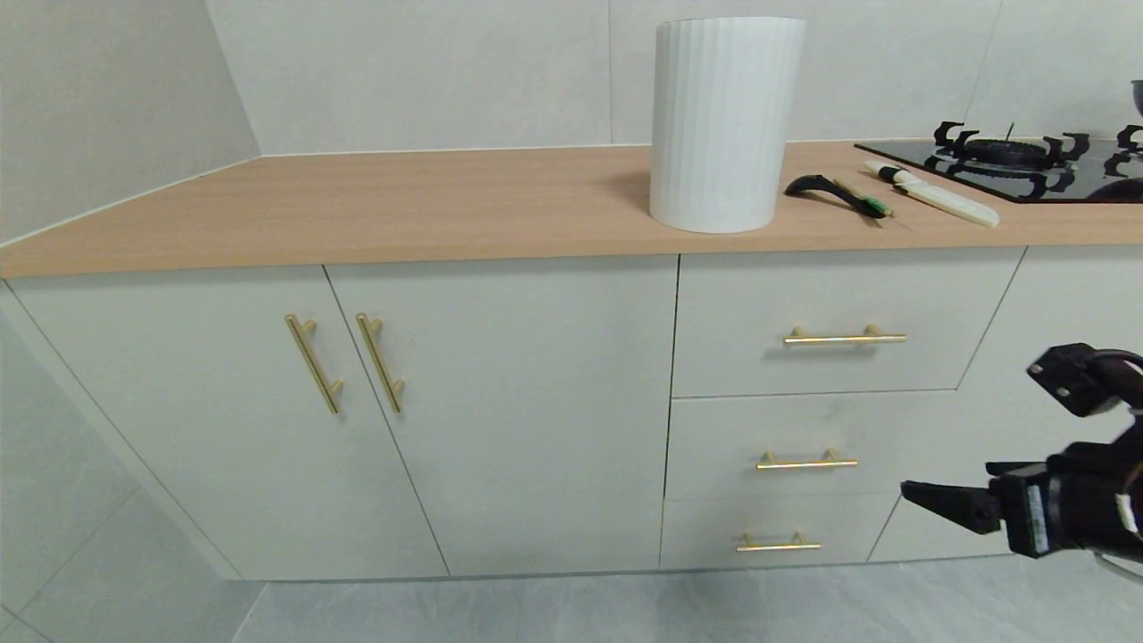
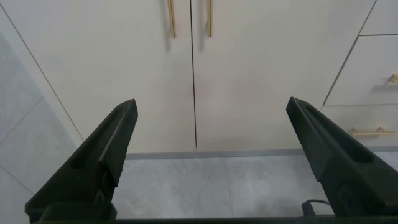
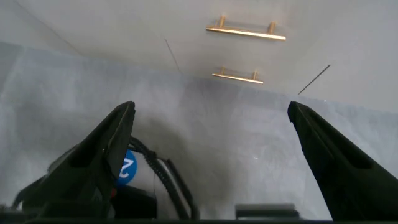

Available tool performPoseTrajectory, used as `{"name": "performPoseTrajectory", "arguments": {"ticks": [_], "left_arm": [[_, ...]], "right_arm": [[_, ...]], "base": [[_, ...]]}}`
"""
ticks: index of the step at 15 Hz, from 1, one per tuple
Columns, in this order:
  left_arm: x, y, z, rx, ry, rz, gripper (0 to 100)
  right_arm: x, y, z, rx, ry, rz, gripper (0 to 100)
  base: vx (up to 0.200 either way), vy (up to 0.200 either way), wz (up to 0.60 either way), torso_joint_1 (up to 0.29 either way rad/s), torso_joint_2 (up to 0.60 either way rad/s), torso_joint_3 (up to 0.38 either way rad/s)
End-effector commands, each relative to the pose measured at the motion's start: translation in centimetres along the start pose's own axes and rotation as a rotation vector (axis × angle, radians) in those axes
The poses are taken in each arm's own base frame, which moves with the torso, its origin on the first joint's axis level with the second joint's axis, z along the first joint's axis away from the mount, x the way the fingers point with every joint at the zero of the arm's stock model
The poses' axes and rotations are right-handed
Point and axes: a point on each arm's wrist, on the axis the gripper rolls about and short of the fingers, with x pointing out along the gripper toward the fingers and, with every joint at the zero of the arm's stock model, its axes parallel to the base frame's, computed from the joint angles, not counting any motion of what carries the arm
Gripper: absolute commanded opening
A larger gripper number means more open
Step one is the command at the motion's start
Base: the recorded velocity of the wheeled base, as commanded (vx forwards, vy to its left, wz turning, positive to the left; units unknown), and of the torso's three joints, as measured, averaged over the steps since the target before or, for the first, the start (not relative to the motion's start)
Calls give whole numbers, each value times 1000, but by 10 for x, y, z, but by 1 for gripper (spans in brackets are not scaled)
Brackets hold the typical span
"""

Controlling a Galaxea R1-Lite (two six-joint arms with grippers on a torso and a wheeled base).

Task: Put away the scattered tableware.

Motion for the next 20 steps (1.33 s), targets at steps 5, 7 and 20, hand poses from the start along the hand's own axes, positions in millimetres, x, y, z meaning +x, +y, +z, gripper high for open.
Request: {"name": "performPoseTrajectory", "arguments": {"ticks": [5, 7, 20], "left_arm": [[0, 0, 0, -1, 0, 1, 100], [0, 0, 0, -1, -1, -1, 100], [0, 0, 0, -1, 0, 1, 100]], "right_arm": [[107, -25, 12, -7, 37, -66, 100], [124, -29, 8, -1, 35, -72, 100], [232, -50, -53, 10, -10, -202, 100]], "base": [[0, 0, 0, 0, 0, 0], [0, 0, 0, 0, 0, 0], [0, 0, 0, 0, 0, 0]]}}
